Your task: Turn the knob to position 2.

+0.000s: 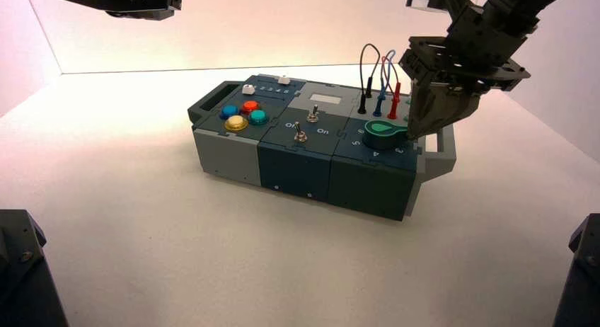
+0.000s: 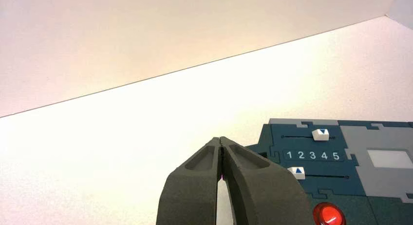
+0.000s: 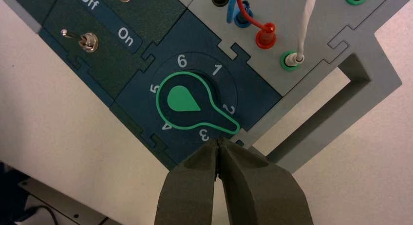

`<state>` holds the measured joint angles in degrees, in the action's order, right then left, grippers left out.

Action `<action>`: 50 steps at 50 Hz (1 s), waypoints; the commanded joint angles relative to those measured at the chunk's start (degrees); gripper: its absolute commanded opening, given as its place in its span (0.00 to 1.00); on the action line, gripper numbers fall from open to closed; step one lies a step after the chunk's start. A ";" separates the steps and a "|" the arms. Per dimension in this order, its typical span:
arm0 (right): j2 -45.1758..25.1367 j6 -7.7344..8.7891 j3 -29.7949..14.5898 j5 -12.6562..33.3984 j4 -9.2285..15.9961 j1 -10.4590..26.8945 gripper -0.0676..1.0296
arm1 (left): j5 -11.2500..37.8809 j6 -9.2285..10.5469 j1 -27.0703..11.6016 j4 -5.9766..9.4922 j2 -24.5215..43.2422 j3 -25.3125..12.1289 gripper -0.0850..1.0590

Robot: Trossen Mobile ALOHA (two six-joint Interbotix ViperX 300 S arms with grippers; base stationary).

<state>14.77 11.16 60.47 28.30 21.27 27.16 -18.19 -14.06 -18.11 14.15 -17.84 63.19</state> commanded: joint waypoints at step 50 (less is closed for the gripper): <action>-0.88 -0.18 -3.08 0.18 -0.53 -0.44 0.04 | -0.62 0.09 0.09 0.00 -0.79 -0.70 0.05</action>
<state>13.45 11.16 58.89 28.30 20.65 27.07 -18.19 -14.06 -18.11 14.24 -17.84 63.19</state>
